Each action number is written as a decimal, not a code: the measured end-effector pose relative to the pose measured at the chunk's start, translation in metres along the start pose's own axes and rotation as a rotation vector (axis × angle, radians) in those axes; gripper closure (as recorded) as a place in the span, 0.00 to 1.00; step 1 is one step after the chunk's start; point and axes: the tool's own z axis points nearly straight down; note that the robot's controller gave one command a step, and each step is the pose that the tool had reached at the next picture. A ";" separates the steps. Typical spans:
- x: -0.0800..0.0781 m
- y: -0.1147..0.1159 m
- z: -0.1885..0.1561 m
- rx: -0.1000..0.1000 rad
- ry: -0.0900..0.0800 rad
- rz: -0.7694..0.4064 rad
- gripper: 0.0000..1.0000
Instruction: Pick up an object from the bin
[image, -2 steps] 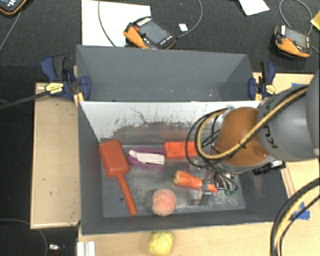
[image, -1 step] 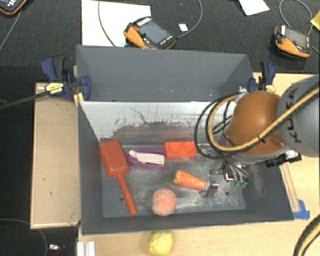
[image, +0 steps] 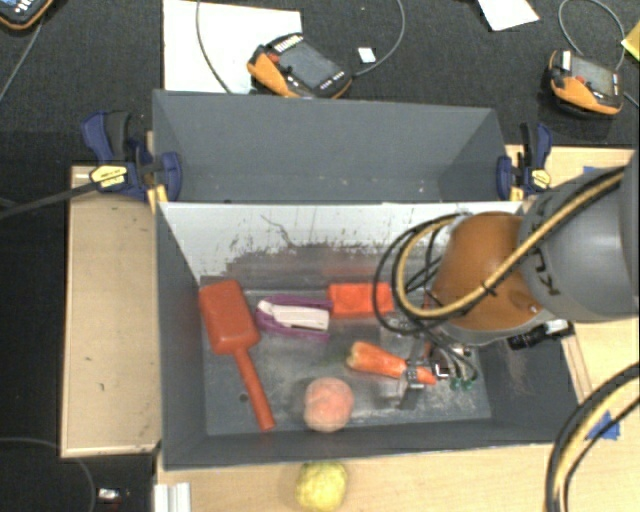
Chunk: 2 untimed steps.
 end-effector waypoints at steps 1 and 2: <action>0.003 0.002 0.008 -0.004 -0.028 0.152 0.00; -0.001 0.000 0.000 -0.001 -0.003 0.003 1.00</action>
Offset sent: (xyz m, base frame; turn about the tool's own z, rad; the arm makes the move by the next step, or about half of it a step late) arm 0.0003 0.0001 0.0001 0.0019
